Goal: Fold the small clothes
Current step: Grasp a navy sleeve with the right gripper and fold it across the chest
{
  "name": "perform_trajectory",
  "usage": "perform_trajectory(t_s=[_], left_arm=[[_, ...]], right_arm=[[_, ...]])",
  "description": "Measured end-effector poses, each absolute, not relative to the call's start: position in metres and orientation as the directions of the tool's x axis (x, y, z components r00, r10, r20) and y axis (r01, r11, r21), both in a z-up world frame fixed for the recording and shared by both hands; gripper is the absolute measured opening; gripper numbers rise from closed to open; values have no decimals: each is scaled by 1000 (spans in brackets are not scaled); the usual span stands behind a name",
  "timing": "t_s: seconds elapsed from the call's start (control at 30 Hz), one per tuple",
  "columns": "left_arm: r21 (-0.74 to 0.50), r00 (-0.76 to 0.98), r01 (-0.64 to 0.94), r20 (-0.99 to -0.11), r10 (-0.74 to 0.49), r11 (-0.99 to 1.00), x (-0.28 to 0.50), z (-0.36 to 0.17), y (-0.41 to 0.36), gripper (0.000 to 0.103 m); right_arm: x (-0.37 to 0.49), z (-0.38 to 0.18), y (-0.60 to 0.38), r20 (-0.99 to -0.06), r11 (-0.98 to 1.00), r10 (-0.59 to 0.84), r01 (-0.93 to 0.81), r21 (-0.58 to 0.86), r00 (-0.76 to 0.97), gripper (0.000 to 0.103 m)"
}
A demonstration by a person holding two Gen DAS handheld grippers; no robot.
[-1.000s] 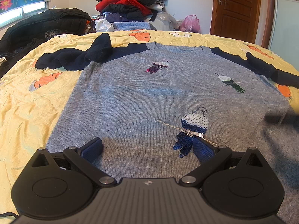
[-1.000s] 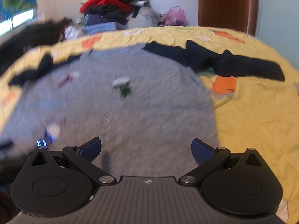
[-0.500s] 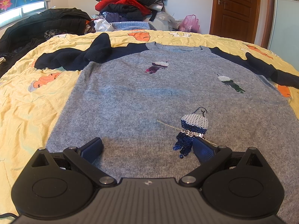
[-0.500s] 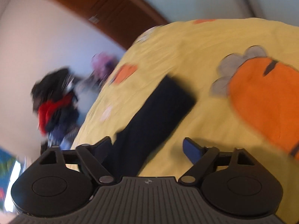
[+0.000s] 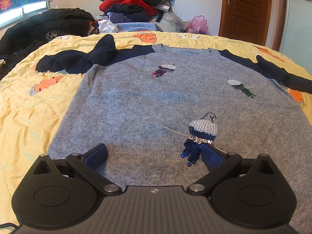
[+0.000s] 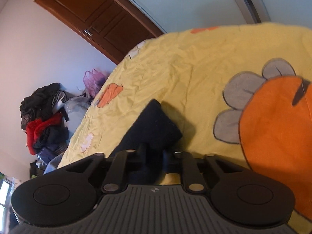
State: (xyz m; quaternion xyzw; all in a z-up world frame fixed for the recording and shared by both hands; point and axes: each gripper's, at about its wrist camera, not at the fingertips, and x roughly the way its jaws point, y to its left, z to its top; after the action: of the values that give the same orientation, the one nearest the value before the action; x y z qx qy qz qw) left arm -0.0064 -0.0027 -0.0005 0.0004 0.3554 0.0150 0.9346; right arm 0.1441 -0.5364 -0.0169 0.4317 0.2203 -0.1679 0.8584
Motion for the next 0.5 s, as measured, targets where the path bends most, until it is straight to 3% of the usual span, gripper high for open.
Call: perform_trajectory(t_s=[0.17, 0.3, 0.37, 0.5], left_arm=[[11, 747, -28, -664, 29, 1000, -6, 0, -4, 103], [11, 747, -28, -664, 28, 1000, -6, 0, -4, 103], [10, 747, -27, -664, 27, 1000, -6, 0, -4, 103], [9, 748, -27, -663, 26, 1000, -5, 0, -5, 103]], right_arm=[[141, 32, -502, -418, 680, -113, 377, 629, 901, 18], [142, 82, -409, -316, 853, 65, 112, 510, 946, 18], [147, 90, -353, -316, 888, 194, -29, 458, 929, 18], [169, 61, -258, -414, 891, 359, -175, 419, 836, 18]])
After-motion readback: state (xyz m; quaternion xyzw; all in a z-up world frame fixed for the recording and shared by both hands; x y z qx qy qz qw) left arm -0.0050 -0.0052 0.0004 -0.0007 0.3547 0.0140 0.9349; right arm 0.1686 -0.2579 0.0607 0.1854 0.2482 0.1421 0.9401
